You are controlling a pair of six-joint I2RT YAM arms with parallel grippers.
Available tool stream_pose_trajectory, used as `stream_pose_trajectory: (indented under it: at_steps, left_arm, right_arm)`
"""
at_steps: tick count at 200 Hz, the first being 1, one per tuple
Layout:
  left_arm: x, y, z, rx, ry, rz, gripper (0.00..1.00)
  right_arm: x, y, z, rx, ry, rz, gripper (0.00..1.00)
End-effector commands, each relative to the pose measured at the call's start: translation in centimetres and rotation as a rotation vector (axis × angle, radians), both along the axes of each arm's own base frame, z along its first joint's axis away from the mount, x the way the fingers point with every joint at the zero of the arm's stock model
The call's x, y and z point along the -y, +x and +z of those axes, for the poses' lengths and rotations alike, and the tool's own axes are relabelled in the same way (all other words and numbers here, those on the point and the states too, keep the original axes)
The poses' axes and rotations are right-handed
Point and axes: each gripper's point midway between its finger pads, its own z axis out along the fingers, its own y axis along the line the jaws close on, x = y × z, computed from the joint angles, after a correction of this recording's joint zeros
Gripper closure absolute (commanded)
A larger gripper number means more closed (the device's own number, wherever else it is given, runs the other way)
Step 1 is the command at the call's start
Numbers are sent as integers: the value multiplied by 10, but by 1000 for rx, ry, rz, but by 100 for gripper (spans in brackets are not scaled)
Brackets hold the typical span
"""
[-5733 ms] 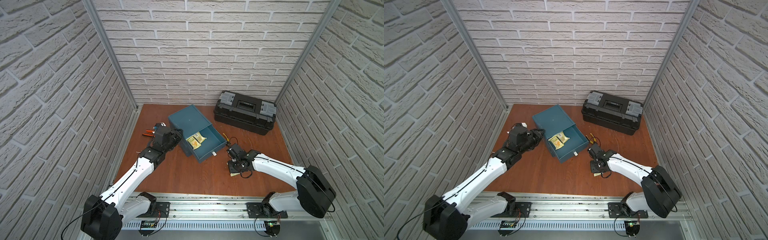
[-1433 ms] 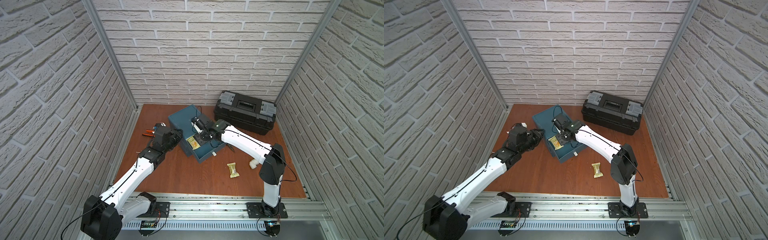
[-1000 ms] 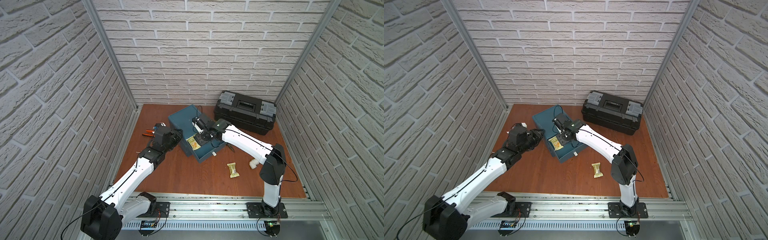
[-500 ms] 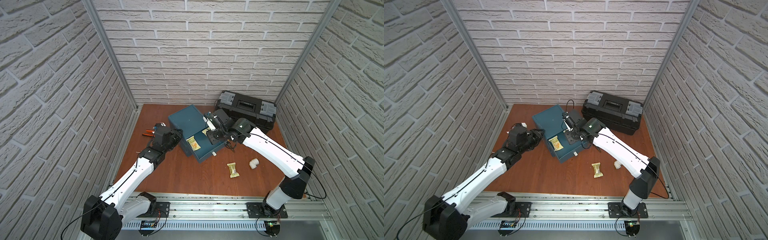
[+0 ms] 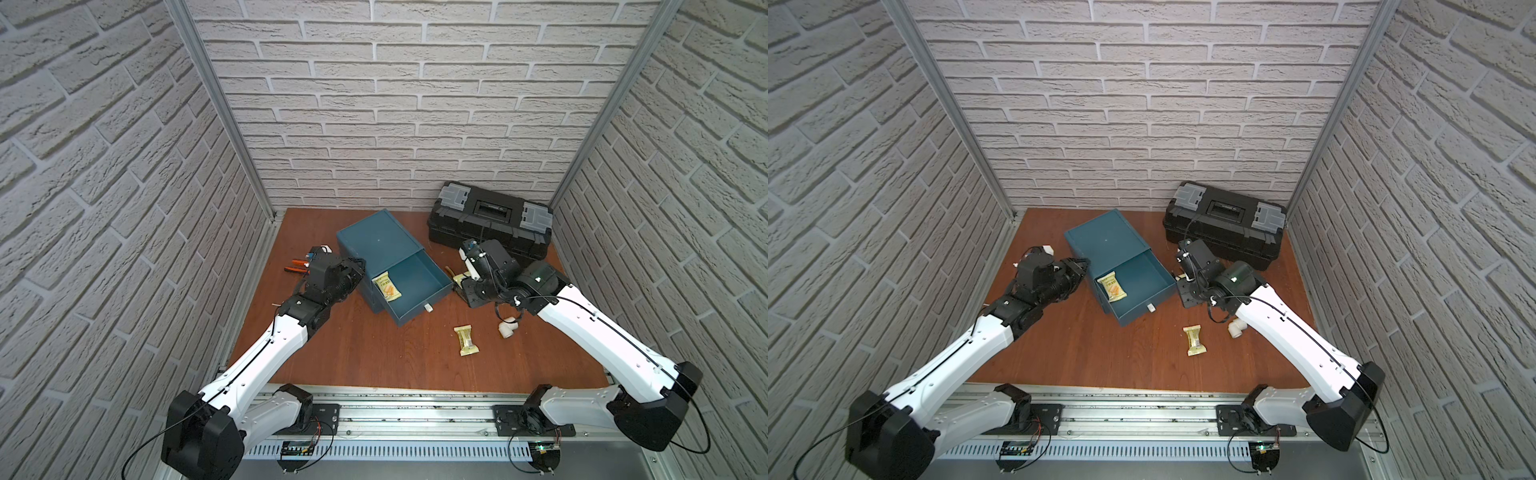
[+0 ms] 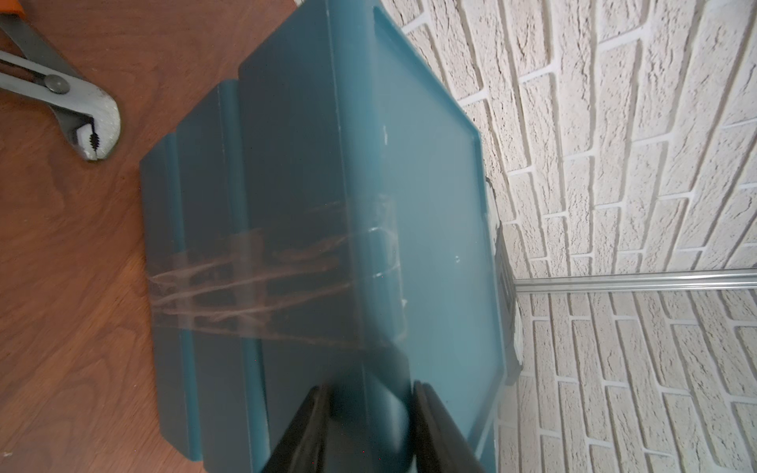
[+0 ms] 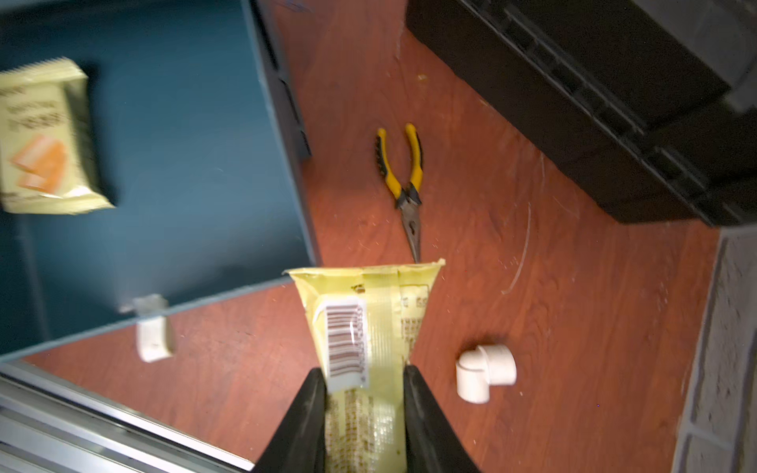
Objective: Take the cookies out of the drawer
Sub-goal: Place the cookie at the center of the board.
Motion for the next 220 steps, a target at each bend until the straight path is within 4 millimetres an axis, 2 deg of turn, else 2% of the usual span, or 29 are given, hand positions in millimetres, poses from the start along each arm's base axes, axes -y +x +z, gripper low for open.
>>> stream_pose_trajectory:
  at_steps: [1,45,99,161,220]
  left_arm:
    - [0,-10,-16,-66,25,-27,63]
    - [-1,-11,-17,-69,26,-25,63]
    - [-1,-12,-19,-75,27,-28,63]
    - [-2,-13,-20,-76,28,-26,63]
    - [-1,-13,-20,-75,27,-27,63]
  right_arm:
    - [18,-11,-32,-59,11,-72,67]
    - [27,-25,-98,-191,4,-154,68]
    - [33,-25,-146,-268,-9,-212,68]
    - [41,-14,-178,-329,-38,-271,68]
    - [48,-26,-198,-402,-73,-289,68]
